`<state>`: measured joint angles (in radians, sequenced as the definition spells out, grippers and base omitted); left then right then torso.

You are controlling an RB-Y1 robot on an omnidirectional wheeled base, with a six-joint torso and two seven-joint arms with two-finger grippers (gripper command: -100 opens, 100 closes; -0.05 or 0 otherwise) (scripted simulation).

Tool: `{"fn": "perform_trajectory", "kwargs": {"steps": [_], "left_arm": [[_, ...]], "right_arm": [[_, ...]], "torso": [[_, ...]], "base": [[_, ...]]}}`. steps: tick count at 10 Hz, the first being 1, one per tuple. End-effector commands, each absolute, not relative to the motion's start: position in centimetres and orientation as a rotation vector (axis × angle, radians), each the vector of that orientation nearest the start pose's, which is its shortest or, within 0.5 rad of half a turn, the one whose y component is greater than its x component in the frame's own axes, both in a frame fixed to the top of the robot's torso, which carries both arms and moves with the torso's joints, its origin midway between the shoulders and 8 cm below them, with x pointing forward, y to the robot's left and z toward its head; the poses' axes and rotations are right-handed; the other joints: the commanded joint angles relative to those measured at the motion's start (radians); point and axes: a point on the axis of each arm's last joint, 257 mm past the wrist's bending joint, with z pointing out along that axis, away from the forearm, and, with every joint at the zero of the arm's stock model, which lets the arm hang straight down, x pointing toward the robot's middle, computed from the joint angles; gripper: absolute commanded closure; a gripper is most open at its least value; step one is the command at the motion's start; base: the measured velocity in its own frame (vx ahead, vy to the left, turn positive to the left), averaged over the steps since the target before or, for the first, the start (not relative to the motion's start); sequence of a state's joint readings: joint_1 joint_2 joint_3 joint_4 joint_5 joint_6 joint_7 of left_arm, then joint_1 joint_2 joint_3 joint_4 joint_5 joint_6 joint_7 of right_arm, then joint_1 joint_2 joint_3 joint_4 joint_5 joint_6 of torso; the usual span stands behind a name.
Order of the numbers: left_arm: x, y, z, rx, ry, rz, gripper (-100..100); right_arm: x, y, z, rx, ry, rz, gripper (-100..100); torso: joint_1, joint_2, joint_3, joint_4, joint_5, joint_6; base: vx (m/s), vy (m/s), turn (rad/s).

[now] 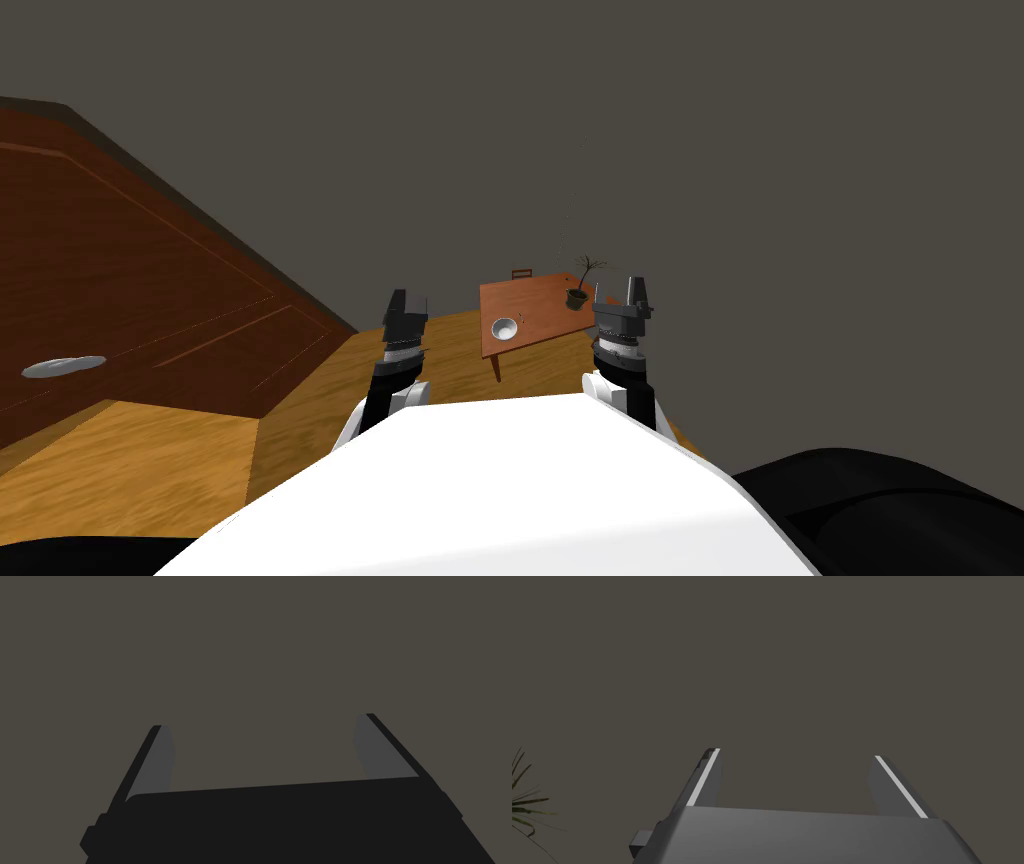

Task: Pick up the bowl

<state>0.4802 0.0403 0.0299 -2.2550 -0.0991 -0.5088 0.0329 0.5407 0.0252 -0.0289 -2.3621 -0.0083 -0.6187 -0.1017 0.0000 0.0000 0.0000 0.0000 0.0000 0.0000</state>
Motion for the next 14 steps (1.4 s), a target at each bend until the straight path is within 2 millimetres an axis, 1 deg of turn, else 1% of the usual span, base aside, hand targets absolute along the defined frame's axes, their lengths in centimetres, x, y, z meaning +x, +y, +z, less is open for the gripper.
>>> {"fn": "perform_trajectory", "kwargs": {"steps": [1,3,6,7,9,10,11,12,13,14], "left_arm": [[35.9,27.0,1.3,-0.579,0.732,-1.235,-100],[37.1,26.9,0.2,-0.592,0.781,-1.214,-100],[39.6,26.6,-2.1,-0.624,0.869,-1.168,-100],[39.7,26.7,-2.3,-0.631,0.875,-1.164,-100],[41.6,26.5,-4.3,-0.660,0.943,-1.125,-100],[41.7,26.6,-4.5,-0.669,0.951,-1.121,-100],[42.7,26.5,-5.7,-0.687,0.990,-1.098,-100],[42.7,26.6,-5.8,-0.690,0.993,-1.096,-100],[43.8,26.5,-7.0,-0.708,1.033,-1.072,-100],[43.8,26.5,-7.2,-0.713,1.037,-1.069,-100]], "right_arm": [[29.9,-28.7,6.9,0.568,0.452,1.392,0],[29.9,-28.7,6.9,0.568,0.451,1.392,0],[29.9,-28.7,6.9,0.568,0.451,1.392,0],[29.9,-28.7,6.9,0.568,0.451,1.392,0],[29.9,-28.7,6.9,0.568,0.451,1.392,0],[29.9,-28.7,6.9,0.568,0.451,1.392,0],[29.9,-28.7,6.9,0.568,0.451,1.392,0],[29.9,-28.7,6.9,0.568,0.451,1.392,0],[29.9,-28.7,6.9,0.568,0.452,1.392,0],[29.9,-28.7,6.9,0.568,0.451,1.392,0]], "torso": [[0.000,0.000,0.000,0.000,0.000,0.000],[-0.002,0.001,0.001,0.000,0.000,0.000],[-0.003,0.002,0.001,0.000,-0.001,0.000],[-0.004,0.002,0.001,0.000,-0.001,0.000],[-0.003,0.001,0.000,0.000,-0.001,0.000],[-0.003,0.001,0.000,0.000,-0.001,0.000],[-0.003,0.001,0.001,0.000,-0.001,0.000],[-0.003,0.001,0.001,0.000,-0.001,0.000],[-0.002,0.001,0.001,0.000,-0.001,0.000],[-0.003,0.002,0.001,0.000,-0.001,0.000]], "base": [[-0.012,-0.017,-0.047],[-0.024,-0.038,-0.046],[-0.028,-0.054,-0.061],[-0.012,-0.041,-0.021],[-0.016,-0.045,-0.062],[-0.020,-0.041,-0.030],[-0.020,-0.041,-0.049],[-0.018,-0.037,-0.026],[-0.027,-0.051,-0.058],[-0.020,-0.038,-0.023]]}}
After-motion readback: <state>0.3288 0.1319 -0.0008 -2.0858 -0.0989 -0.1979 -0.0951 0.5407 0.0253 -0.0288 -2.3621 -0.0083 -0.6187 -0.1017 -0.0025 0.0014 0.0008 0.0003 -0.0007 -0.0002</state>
